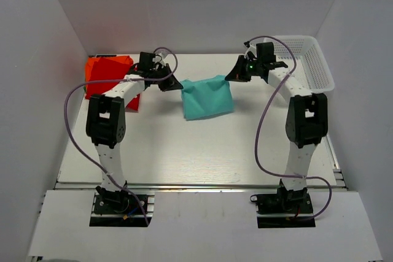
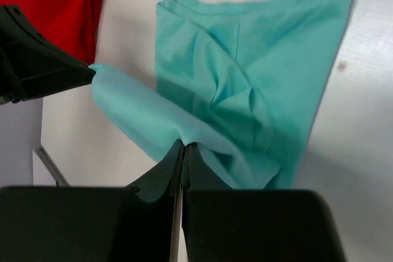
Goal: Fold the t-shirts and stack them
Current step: Fold the long partially folded tshirt into a neat square
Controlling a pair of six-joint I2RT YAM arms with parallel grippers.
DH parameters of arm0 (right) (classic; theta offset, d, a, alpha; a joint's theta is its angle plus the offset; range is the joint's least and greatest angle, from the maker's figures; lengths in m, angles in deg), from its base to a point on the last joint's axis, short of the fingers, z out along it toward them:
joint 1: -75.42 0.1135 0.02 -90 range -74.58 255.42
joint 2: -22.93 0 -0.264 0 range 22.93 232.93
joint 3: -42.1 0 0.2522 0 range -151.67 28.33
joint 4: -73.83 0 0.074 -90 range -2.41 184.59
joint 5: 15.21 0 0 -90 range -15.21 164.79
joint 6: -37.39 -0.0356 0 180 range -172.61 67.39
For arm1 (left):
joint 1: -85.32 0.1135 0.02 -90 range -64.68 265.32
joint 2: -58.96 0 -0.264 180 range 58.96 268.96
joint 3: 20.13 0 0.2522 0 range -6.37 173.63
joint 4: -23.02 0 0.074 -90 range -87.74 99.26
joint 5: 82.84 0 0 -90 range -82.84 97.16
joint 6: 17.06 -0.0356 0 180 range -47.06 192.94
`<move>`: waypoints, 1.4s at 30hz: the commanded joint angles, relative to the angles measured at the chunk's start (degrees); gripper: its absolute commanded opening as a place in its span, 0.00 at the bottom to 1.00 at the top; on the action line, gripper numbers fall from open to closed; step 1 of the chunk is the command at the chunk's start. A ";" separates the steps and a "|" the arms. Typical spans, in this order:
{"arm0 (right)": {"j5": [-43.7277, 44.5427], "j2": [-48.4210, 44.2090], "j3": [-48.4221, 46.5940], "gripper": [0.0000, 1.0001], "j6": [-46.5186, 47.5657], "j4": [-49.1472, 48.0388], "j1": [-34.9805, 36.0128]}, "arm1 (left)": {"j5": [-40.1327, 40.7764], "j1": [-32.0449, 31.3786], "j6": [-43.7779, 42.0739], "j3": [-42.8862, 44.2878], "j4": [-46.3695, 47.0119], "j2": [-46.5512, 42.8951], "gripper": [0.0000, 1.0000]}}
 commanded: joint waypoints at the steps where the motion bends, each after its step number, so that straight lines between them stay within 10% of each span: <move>1: 0.15 8.51 -12.45 0.00 -1.45 -1.18 -2.30 | 2.03 4.29 0.87 10.08 -2.36 6.87 0.00; 8: -6.97 31.83 -40.44 0.00 -5.64 -5.74 -2.74 | -0.45 6.50 2.73 38.34 -1.22 27.44 0.08; 9: -7.15 34.02 -39.67 0.20 -6.88 -11.41 -3.61 | -0.43 6.51 2.73 41.28 -2.27 29.37 0.36; 10: -8.02 34.13 -38.01 0.60 -8.64 -13.55 -3.70 | -1.13 7.03 2.73 45.57 -2.28 30.96 0.81; 11: -9.16 33.78 -36.60 0.90 -9.70 -16.36 -3.62 | -0.52 7.04 3.34 46.74 -2.98 32.10 1.00; 22: 1.02 13.67 -14.82 0.91 0.83 -16.31 -1.25 | 2.13 4.32 -5.27 34.64 1.23 19.03 1.00; 34: -0.12 25.51 -19.90 0.91 -6.97 -16.19 2.36 | 0.88 -4.48 -6.94 44.47 -1.50 32.02 1.00; 42: -5.04 21.92 -4.44 0.91 -12.43 -24.64 3.06 | 0.36 -6.15 -6.32 22.61 4.84 26.32 1.00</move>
